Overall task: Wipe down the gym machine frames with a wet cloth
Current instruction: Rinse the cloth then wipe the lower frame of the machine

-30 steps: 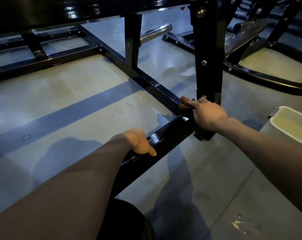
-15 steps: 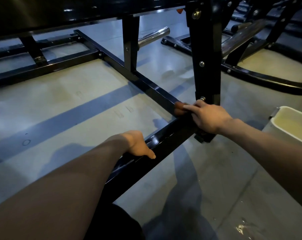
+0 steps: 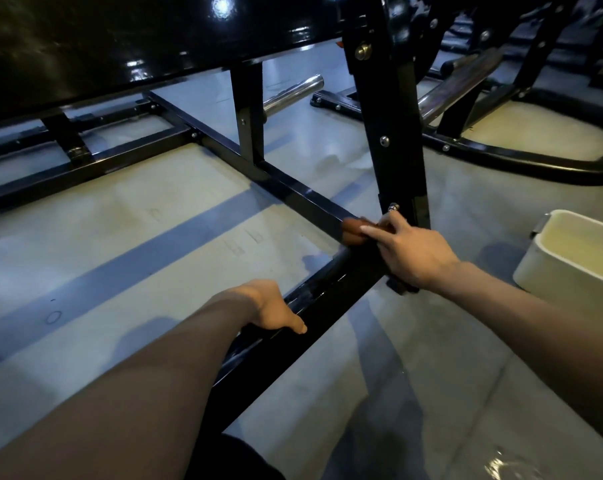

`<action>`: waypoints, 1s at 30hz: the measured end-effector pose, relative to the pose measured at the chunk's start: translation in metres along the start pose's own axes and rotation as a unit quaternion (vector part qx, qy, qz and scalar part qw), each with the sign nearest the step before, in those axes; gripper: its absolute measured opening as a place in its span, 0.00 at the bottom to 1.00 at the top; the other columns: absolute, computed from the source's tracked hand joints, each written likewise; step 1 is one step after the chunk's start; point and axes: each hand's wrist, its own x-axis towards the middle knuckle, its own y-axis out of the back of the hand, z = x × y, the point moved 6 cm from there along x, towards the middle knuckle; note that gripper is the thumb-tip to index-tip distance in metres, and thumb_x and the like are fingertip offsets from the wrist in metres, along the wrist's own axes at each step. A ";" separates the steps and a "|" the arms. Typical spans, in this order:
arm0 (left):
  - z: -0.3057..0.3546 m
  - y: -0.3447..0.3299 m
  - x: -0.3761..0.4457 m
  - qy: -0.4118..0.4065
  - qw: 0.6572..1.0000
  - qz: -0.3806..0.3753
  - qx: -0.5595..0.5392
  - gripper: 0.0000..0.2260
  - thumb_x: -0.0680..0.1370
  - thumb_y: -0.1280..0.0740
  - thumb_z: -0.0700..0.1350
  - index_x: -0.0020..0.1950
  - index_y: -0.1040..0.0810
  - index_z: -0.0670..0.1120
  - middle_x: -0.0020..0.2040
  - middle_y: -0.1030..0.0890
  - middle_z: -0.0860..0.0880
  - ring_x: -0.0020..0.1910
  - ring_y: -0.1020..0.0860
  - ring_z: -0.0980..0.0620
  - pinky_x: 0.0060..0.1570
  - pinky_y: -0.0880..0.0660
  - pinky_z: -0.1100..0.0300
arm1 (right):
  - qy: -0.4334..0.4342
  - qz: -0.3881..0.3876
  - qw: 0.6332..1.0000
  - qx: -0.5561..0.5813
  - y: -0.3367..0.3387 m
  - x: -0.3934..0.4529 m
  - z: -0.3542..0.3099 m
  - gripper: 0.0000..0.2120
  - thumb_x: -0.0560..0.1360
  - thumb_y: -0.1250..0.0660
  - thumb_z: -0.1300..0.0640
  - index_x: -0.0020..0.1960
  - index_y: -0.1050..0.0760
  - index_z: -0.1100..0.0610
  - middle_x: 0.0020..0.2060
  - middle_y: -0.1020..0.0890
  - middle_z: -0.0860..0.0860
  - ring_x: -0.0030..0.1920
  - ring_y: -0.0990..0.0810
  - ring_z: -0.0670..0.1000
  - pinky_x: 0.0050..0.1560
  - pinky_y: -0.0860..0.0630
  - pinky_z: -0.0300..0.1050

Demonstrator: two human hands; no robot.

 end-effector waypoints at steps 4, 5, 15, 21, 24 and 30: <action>0.000 -0.001 0.004 0.003 1.000 -0.001 0.005 0.28 0.70 0.25 0.66 0.51 0.23 0.43 0.50 0.20 0.45 0.50 0.20 0.44 0.54 0.21 0.53 | -0.136 -0.018 0.990 -0.034 -0.001 0.009 0.028 0.22 0.85 0.42 0.51 0.78 0.39 0.44 0.67 0.30 0.52 0.45 0.18 0.58 0.41 0.17 0.57; -0.001 -0.001 0.004 0.004 1.000 -0.002 0.005 0.28 0.70 0.25 0.67 0.50 0.23 0.43 0.50 0.20 0.45 0.51 0.20 0.44 0.54 0.21 0.53 | -0.134 -0.014 0.991 -0.016 -0.001 0.010 0.020 0.22 0.84 0.39 0.52 0.76 0.38 0.45 0.67 0.30 0.52 0.44 0.18 0.57 0.42 0.17 0.57; 0.001 -0.001 0.002 0.010 1.000 0.001 0.001 0.29 0.69 0.24 0.67 0.53 0.20 0.43 0.50 0.19 0.44 0.51 0.19 0.43 0.53 0.20 0.53 | 0.086 0.017 0.996 0.024 -0.003 0.006 -0.033 0.21 0.83 0.40 0.51 0.76 0.32 0.42 0.64 0.24 0.51 0.41 0.16 0.56 0.31 0.23 0.49; 0.000 0.000 0.002 0.013 1.000 -0.012 0.004 0.28 0.69 0.25 0.68 0.47 0.24 0.44 0.47 0.21 0.44 0.50 0.18 0.42 0.55 0.19 0.48 | -0.178 -0.026 0.984 0.013 0.003 0.019 0.021 0.19 0.85 0.43 0.54 0.76 0.36 0.45 0.70 0.29 0.51 0.54 0.18 0.62 0.51 0.19 0.59; 0.000 0.000 -0.001 0.015 1.000 -0.013 -0.002 0.30 0.69 0.24 0.66 0.53 0.20 0.41 0.48 0.19 0.43 0.50 0.17 0.41 0.54 0.18 0.47 | -0.110 -0.044 0.989 0.087 0.010 0.006 -0.042 0.21 0.84 0.42 0.54 0.76 0.35 0.42 0.69 0.29 0.50 0.52 0.16 0.62 0.51 0.19 0.55; 0.006 -0.002 -0.002 -0.025 0.999 -0.015 -0.021 0.28 0.66 0.25 0.64 0.60 0.19 0.49 0.52 0.18 0.46 0.52 0.19 0.44 0.57 0.19 0.47 | 0.123 -0.078 0.982 0.119 0.015 -0.030 -0.147 0.22 0.84 0.41 0.49 0.78 0.34 0.50 0.66 0.31 0.54 0.41 0.18 0.57 0.38 0.19 0.56</action>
